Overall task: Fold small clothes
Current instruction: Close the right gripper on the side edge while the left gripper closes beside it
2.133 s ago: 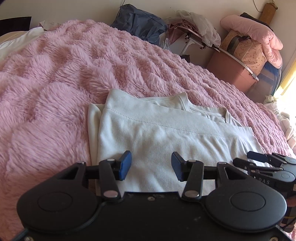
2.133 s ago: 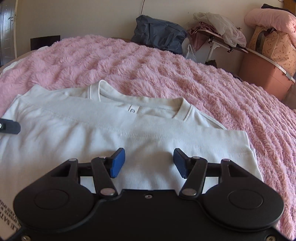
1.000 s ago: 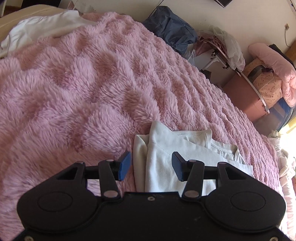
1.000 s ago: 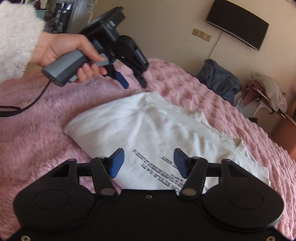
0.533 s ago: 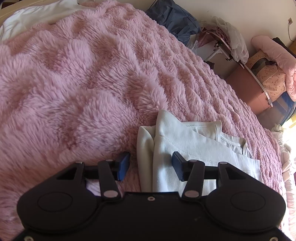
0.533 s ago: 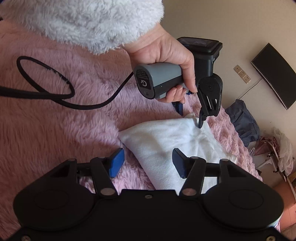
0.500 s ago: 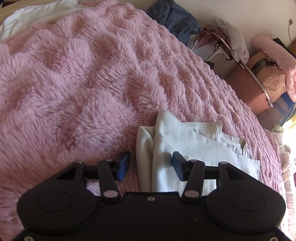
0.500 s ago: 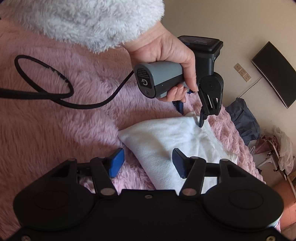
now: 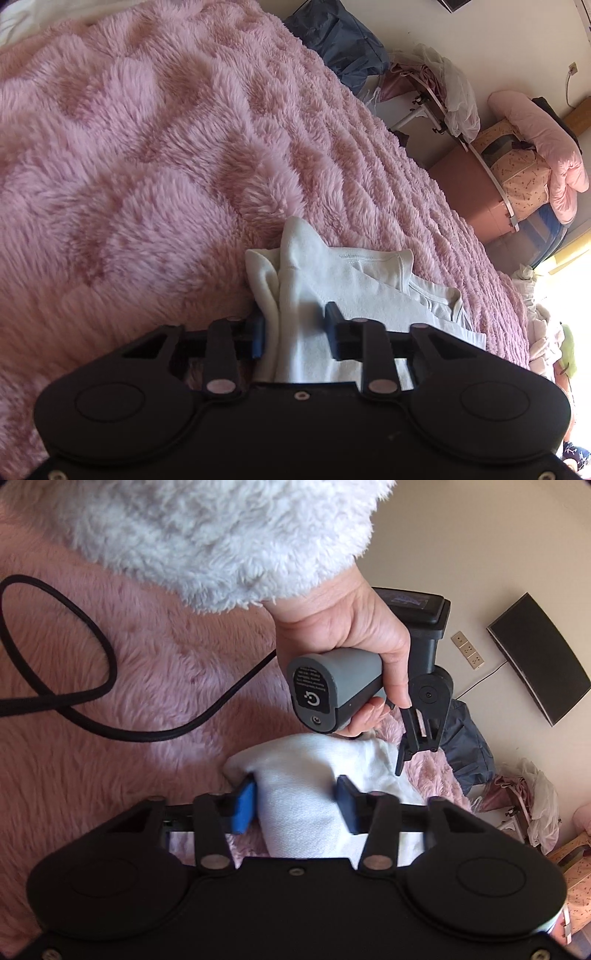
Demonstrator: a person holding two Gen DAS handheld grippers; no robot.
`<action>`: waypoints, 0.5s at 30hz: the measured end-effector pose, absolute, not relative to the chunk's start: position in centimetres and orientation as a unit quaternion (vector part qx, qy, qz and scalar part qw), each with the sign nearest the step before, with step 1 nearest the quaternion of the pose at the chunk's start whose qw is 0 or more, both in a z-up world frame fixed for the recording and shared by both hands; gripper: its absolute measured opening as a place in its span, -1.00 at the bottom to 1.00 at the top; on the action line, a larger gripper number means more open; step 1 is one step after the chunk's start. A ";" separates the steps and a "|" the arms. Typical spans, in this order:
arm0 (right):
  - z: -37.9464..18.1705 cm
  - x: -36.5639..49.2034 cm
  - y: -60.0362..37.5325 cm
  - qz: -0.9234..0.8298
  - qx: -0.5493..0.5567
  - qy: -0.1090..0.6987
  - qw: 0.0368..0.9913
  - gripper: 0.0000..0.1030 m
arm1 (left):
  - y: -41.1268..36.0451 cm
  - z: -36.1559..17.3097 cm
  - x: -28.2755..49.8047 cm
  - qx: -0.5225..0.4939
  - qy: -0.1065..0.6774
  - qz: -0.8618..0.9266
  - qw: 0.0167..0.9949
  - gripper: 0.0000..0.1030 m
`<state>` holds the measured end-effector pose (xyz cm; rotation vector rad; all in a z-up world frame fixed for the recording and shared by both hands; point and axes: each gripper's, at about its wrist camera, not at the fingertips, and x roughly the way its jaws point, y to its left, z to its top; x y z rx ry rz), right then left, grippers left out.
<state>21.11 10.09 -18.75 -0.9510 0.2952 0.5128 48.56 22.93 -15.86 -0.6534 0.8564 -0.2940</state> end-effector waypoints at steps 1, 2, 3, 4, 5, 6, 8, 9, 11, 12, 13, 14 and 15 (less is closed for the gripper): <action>-18.7 21.0 10.1 0.246 -0.448 0.148 0.847 -0.83 | 23.0 -15.7 48.5 -0.308 0.406 -0.142 0.849 -0.77; -18.6 20.9 10.0 0.247 -0.448 0.149 0.846 -0.83 | 23.3 -15.6 48.2 -0.310 0.404 -0.144 0.848 -0.79; -18.6 20.8 10.0 0.249 -0.448 0.149 0.845 -0.88 | 23.4 -15.3 48.1 -0.309 0.404 -0.144 0.849 -0.80; -18.3 20.7 9.9 0.249 -0.442 0.148 0.849 -0.89 | 23.2 -15.0 48.0 -0.307 0.403 -0.144 0.850 -0.80; -18.0 21.0 9.6 0.250 -0.433 0.149 0.853 -0.89 | 23.0 -14.6 48.0 -0.303 0.401 -0.143 0.853 -0.81; -17.6 21.3 9.3 0.250 -0.424 0.150 0.858 -0.90 | 22.8 -14.2 47.8 -0.299 0.398 -0.141 0.856 -0.81; -17.0 21.1 9.0 0.247 -0.415 0.148 0.863 -0.90 | 22.3 -13.2 47.5 -0.292 0.387 -0.137 0.864 -0.81; -16.6 20.9 8.8 0.245 -0.410 0.144 0.867 -0.90 | 22.0 -12.6 47.4 -0.289 0.384 -0.137 0.866 -0.81; -15.8 20.7 8.2 0.240 -0.398 0.140 0.874 -0.90 | 21.6 -11.5 47.4 -0.293 0.380 -0.140 0.866 -0.82; -15.4 20.6 7.8 0.238 -0.390 0.140 0.878 -0.90 | 21.5 -11.0 47.3 -0.302 0.377 -0.145 0.864 -0.83; -14.9 20.6 7.4 0.236 -0.382 0.140 0.883 -0.90 | 21.3 -10.5 47.3 -0.306 0.375 -0.149 0.863 -0.83; -14.3 20.5 7.0 0.233 -0.373 0.139 0.887 -0.90 | 20.7 -9.7 47.2 -0.302 0.372 -0.152 0.865 -0.83; -13.8 20.7 6.4 0.230 -0.364 0.138 0.892 -0.90 | 20.0 -8.9 47.2 -0.294 0.370 -0.155 0.868 -0.84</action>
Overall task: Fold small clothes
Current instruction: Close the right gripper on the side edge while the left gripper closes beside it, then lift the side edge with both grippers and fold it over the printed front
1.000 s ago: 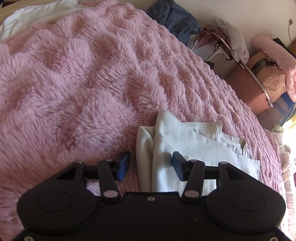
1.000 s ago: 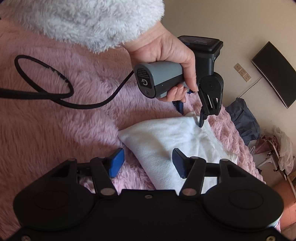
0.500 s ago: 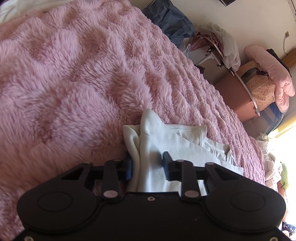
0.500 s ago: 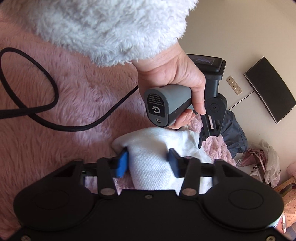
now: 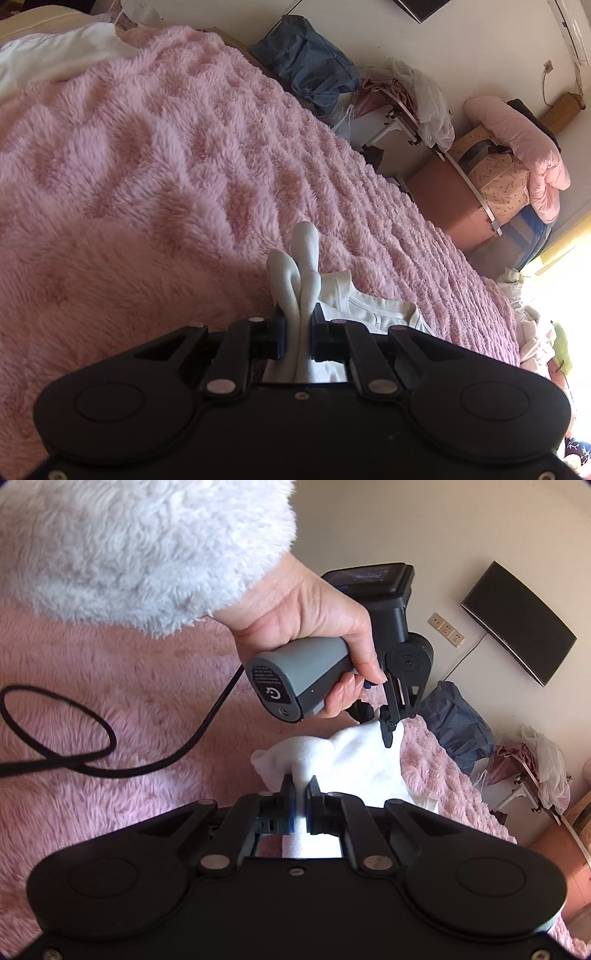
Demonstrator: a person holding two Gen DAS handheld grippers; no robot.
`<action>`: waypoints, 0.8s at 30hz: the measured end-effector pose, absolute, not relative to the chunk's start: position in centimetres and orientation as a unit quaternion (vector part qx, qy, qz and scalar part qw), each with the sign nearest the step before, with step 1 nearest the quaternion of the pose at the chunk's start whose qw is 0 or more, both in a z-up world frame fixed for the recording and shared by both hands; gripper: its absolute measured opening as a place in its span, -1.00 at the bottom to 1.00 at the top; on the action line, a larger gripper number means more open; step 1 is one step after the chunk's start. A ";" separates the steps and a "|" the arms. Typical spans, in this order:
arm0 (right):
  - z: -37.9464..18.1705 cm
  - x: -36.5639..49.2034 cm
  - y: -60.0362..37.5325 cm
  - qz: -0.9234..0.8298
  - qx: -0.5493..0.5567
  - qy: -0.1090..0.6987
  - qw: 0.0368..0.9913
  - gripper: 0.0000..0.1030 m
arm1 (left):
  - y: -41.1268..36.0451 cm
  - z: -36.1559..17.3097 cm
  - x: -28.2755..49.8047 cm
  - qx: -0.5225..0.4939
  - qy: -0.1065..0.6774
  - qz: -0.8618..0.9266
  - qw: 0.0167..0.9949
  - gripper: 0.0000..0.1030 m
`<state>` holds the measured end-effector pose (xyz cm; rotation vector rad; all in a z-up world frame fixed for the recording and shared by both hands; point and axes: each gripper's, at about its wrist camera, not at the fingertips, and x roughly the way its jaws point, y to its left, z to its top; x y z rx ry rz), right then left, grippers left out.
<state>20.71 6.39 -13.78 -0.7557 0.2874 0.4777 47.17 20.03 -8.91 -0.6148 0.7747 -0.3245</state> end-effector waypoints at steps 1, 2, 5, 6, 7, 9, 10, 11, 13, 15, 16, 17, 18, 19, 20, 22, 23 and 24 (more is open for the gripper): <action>-13.3 20.6 5.8 0.226 -0.356 0.137 0.896 -0.90 | 19.4 -8.2 47.1 -0.288 0.368 -0.160 0.869 -0.84; -12.8 20.4 5.3 0.221 -0.347 0.135 0.901 -0.91 | 18.7 -7.5 47.2 -0.286 0.367 -0.164 0.870 -0.84; -11.4 19.8 3.2 0.203 -0.322 0.130 0.916 -0.91 | 15.8 -5.4 47.7 -0.281 0.364 -0.176 0.870 -0.84; -10.9 19.6 2.4 0.196 -0.312 0.130 0.921 -0.91 | 14.8 -4.8 47.8 -0.278 0.363 -0.181 0.871 -0.84; -10.5 19.5 1.5 0.188 -0.302 0.129 0.926 -0.91 | 13.9 -4.4 47.9 -0.276 0.362 -0.184 0.871 -0.84; -9.7 19.2 -0.2 0.171 -0.284 0.126 0.935 -0.91 | 11.2 -3.3 48.1 -0.266 0.360 -0.193 0.873 -0.84; -9.2 19.0 -1.6 0.159 -0.268 0.125 0.942 -0.91 | 9.9 -3.0 48.3 -0.262 0.358 -0.199 0.874 -0.84; -8.8 18.9 -2.7 0.150 -0.252 0.125 0.948 -0.91 | 8.5 -2.7 48.5 -0.257 0.356 -0.206 0.874 -0.84; -8.1 18.7 -5.2 0.126 -0.227 0.126 0.957 -0.91 | 5.5 -2.2 49.0 -0.252 0.358 -0.216 0.873 -0.84; -7.9 18.5 -7.4 0.105 -0.209 0.128 0.964 -0.91 | 2.6 -2.1 49.4 -0.245 0.362 -0.224 0.871 -0.84; -7.9 18.5 -8.6 0.093 -0.201 0.129 0.966 -0.91 | 0.7 -2.1 49.6 -0.239 0.366 -0.227 0.870 -0.84; -8.0 18.5 -9.6 0.083 -0.196 0.129 0.968 -0.91 | -1.0 -2.1 49.8 -0.234 0.370 -0.231 0.869 -0.84; -8.2 18.5 -10.6 0.072 -0.191 0.131 0.970 -0.91 | -2.6 -2.2 50.0 -0.229 0.372 -0.236 0.868 -0.84; -8.3 18.6 -11.7 0.063 -0.184 0.133 0.972 -0.92 | -4.4 -2.3 50.1 -0.222 0.375 -0.243 0.866 -0.84; -8.5 18.7 -12.9 0.053 -0.175 0.135 0.974 -0.92 | -6.1 -2.4 50.2 -0.218 0.378 -0.249 0.865 -0.84; -8.7 18.7 -14.7 0.033 -0.159 0.138 0.977 -0.92 | -9.2 -2.7 50.5 -0.208 0.386 -0.259 0.860 -0.84; -8.9 18.9 -15.8 0.021 -0.149 0.140 0.979 -0.92 | -10.7 -3.0 50.6 -0.202 0.392 -0.262 0.859 -0.84; -9.0 19.1 -16.7 0.012 -0.142 0.144 0.979 -0.92 | -12.0 -3.2 50.7 -0.197 0.397 -0.263 0.857 -0.84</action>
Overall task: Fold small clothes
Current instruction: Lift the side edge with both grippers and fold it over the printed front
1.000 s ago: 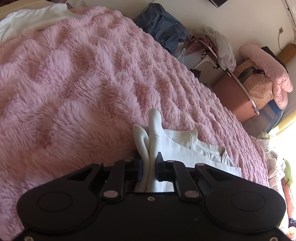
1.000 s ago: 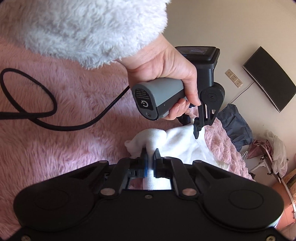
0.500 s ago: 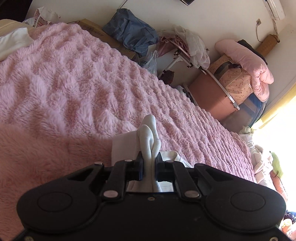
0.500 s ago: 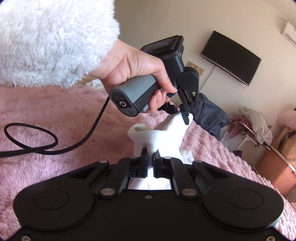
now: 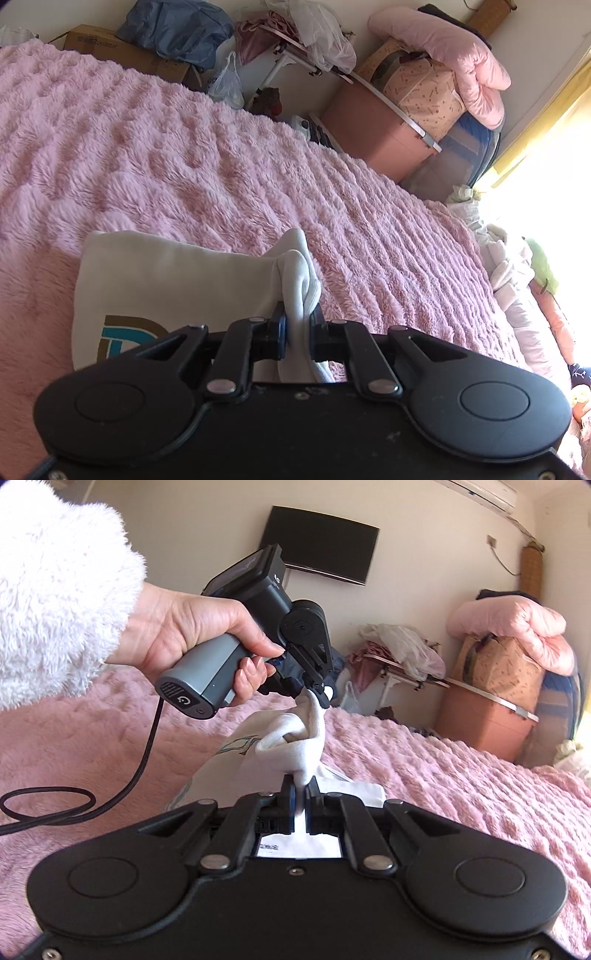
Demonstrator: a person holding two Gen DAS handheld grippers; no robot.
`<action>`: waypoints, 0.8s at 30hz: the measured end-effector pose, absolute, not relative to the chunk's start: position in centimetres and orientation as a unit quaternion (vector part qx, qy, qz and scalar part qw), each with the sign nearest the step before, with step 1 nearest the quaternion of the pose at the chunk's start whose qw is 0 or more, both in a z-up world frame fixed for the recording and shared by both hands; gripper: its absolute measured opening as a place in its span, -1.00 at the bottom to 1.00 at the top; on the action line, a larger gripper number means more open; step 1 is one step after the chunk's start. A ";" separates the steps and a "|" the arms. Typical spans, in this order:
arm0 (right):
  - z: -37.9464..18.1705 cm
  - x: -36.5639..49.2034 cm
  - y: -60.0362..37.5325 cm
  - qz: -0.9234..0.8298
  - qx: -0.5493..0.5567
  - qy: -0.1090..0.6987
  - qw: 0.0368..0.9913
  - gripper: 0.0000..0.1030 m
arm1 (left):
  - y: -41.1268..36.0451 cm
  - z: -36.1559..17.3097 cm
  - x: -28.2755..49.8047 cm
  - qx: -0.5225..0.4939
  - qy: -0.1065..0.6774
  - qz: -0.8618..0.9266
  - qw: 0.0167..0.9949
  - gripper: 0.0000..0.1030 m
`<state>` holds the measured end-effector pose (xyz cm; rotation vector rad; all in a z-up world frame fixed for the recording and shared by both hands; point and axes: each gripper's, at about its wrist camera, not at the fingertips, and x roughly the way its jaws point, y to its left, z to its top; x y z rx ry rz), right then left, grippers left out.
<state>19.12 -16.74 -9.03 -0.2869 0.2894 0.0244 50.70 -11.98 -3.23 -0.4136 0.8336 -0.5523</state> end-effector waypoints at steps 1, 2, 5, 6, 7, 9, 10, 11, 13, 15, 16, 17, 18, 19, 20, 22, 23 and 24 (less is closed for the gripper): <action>-9.2 19.4 -17.8 0.002 -0.134 0.151 0.980 -0.92 | -13.8 -3.8 50.9 -0.191 0.405 -0.265 0.854 -0.84; -9.4 19.4 -18.8 -0.005 -0.123 0.158 0.980 -0.92 | -15.0 -4.3 51.1 -0.184 0.411 -0.267 0.852 -0.84; -10.0 19.8 -21.6 -0.027 -0.080 0.189 0.978 -0.92 | -18.8 -6.2 51.3 -0.166 0.428 -0.264 0.848 -0.84; -10.3 19.8 -22.5 -0.035 -0.065 0.198 0.977 -0.92 | -19.9 -6.9 51.5 -0.161 0.433 -0.260 0.848 -0.84; -10.6 20.0 -23.3 -0.041 -0.053 0.206 0.976 -0.92 | -20.9 -7.7 51.9 -0.153 0.437 -0.253 0.850 -0.84; -11.4 20.5 -24.7 -0.049 -0.029 0.221 0.974 -0.92 | -22.4 -9.1 52.2 -0.133 0.443 -0.240 0.854 -0.83; -11.8 20.8 -25.3 -0.051 -0.018 0.228 0.972 -0.92 | -23.1 -9.7 52.3 -0.123 0.445 -0.235 0.855 -0.83; -12.3 21.0 -26.1 -0.053 0.001 0.237 0.970 -0.92 | -23.7 -10.3 52.4 -0.113 0.447 -0.232 0.857 -0.83; -13.1 21.0 -27.3 -0.059 0.034 0.253 0.965 -0.92 | -24.6 -11.3 52.4 -0.097 0.449 -0.224 0.860 -0.83; -14.0 21.5 -28.1 -0.065 0.053 0.265 0.961 -0.91 | -25.4 -12.2 52.7 -0.084 0.451 -0.217 0.861 -0.82; -14.4 21.6 -28.4 -0.069 0.057 0.269 0.959 -0.90 | -25.6 -12.6 52.9 -0.080 0.453 -0.215 0.862 -0.82; -14.7 21.5 -28.9 -0.071 0.065 0.276 0.956 -0.89 | -25.8 -12.9 52.9 -0.080 0.453 -0.213 0.862 -0.81; -15.1 21.6 -29.2 -0.072 0.072 0.282 0.954 -0.88 | -26.0 -13.1 53.2 -0.080 0.454 -0.211 0.862 -0.80; -15.4 21.7 -29.5 -0.076 0.083 0.287 0.951 -0.84 | -26.0 -13.3 53.3 -0.081 0.455 -0.210 0.862 -0.79; -15.6 21.8 -29.9 -0.078 0.095 0.293 0.948 -0.81 | -26.1 -13.4 53.4 -0.081 0.455 -0.210 0.862 -0.78; -16.0 22.2 -30.6 -0.076 0.117 0.302 0.943 -0.81 | -26.0 -13.5 53.3 -0.083 0.453 -0.212 0.862 -0.73; -16.0 22.1 -30.7 -0.077 0.124 0.304 0.941 -0.81 | -25.9 -13.3 53.3 -0.087 0.451 -0.219 0.861 -0.68; -16.1 22.2 -30.8 -0.078 0.125 0.305 0.941 -0.81 | -25.8 -13.3 53.3 -0.094 0.448 -0.225 0.860 -0.61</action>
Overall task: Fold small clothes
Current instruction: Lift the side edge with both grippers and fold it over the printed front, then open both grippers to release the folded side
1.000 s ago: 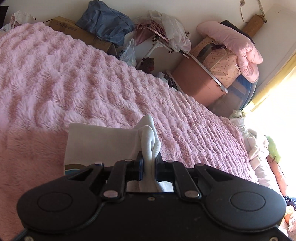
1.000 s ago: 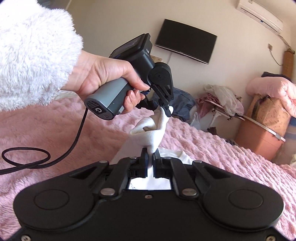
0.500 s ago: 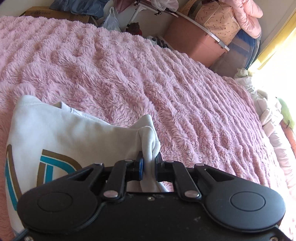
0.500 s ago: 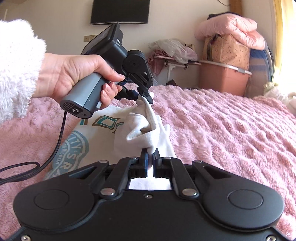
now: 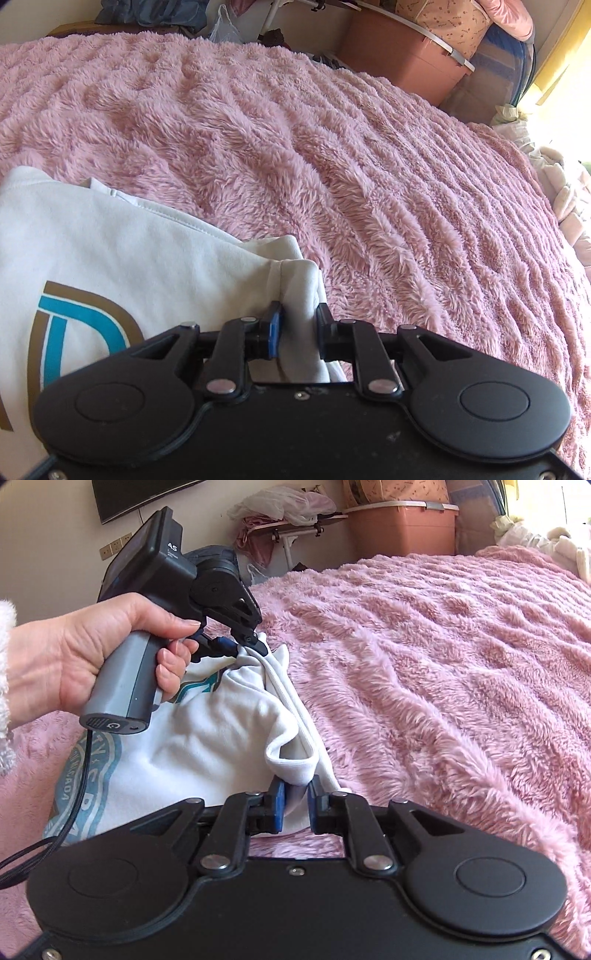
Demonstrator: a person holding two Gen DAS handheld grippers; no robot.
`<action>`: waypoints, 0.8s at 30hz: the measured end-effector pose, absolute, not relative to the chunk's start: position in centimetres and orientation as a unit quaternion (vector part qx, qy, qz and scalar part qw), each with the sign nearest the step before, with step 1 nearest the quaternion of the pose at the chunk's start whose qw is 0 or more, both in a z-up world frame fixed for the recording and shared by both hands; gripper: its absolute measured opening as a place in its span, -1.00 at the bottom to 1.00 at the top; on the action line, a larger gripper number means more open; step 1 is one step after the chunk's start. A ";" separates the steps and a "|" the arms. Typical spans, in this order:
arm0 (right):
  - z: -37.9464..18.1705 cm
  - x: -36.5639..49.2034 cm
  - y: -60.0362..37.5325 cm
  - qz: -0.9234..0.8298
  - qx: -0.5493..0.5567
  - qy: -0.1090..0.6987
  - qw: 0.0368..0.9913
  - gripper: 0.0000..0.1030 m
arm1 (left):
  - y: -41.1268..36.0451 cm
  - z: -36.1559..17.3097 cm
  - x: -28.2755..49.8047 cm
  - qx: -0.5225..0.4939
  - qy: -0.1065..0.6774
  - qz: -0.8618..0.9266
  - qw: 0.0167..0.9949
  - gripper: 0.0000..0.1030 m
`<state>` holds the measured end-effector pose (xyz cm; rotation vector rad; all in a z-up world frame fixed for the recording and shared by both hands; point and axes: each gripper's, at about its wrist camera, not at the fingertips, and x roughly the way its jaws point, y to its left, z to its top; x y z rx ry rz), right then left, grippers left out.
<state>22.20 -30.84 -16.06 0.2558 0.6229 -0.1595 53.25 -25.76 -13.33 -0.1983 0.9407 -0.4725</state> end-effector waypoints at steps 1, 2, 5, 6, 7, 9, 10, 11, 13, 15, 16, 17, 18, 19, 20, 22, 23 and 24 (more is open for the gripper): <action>-16.1 22.2 -30.8 -0.079 0.123 0.306 0.941 -0.80 | -25.5 -13.1 53.0 -0.107 0.444 -0.231 0.859 -0.51; -16.1 22.2 -30.6 -0.080 0.118 0.309 0.940 -0.77 | -25.2 -12.9 52.9 -0.121 0.440 -0.235 0.858 -0.45; -16.1 22.2 -30.2 -0.078 0.099 0.317 0.940 -0.70 | -23.8 -11.0 52.1 -0.157 0.417 -0.260 0.857 -0.40; -15.9 22.1 -30.1 -0.081 0.096 0.319 0.939 -0.64 | -23.2 -9.9 51.4 -0.148 0.405 -0.266 0.862 -0.39; -15.5 21.9 -30.3 -0.083 0.094 0.320 0.939 -0.58 | -22.4 -8.8 50.5 -0.132 0.388 -0.272 0.871 -0.36; -14.6 21.3 -30.6 -0.090 0.087 0.313 0.941 -0.52 | -20.3 -6.8 48.1 -0.099 0.353 -0.283 0.886 -0.31; -14.0 20.9 -31.0 -0.092 0.089 0.307 0.943 -0.52 | -19.0 -6.1 46.6 -0.085 0.338 -0.284 0.893 -0.28; -13.6 20.6 -31.4 -0.088 0.095 0.302 0.945 -0.52 | -17.2 -5.4 44.7 -0.071 0.328 -0.286 0.898 -0.27; -12.8 20.1 -32.2 -0.073 0.115 0.288 0.948 -0.51 | -13.7 -5.0 41.0 -0.059 0.314 -0.289 0.902 -0.24; -12.3 20.3 -32.9 -0.049 0.128 0.281 0.950 -0.51 | -10.7 -5.3 37.5 -0.049 0.313 -0.280 0.906 -0.21; -12.2 20.7 -33.2 -0.036 0.132 0.283 0.949 -0.51 | -9.1 -5.8 35.6 -0.045 0.317 -0.273 0.907 -0.20; -12.2 21.0 -33.4 -0.024 0.135 0.282 0.949 -0.51 | -7.9 -6.4 34.0 -0.041 0.321 -0.268 0.908 -0.20; -12.3 21.4 -33.4 -0.016 0.133 0.279 0.951 -0.51 | -6.8 -7.2 32.4 -0.037 0.326 -0.260 0.908 -0.20; -12.4 21.8 -33.4 -0.009 0.126 0.278 0.952 -0.50 | -6.0 -8.0 31.0 -0.031 0.334 -0.254 0.907 -0.20; -12.6 22.3 -33.3 -0.005 0.118 0.283 0.952 -0.49 | -5.6 -8.9 29.8 -0.025 0.341 -0.251 0.906 -0.20; -13.1 23.1 -33.4 0.006 0.112 0.297 0.948 -0.49 | -5.2 -10.6 27.9 -0.010 0.349 -0.249 0.903 -0.19; -13.4 23.5 -33.4 0.016 0.116 0.303 0.946 -0.49 | -5.3 -11.4 27.3 -0.001 0.352 -0.248 0.903 -0.19; -13.7 23.7 -33.4 0.022 0.119 0.307 0.944 -0.47 | -5.5 -12.0 26.9 0.005 0.355 -0.244 0.902 -0.19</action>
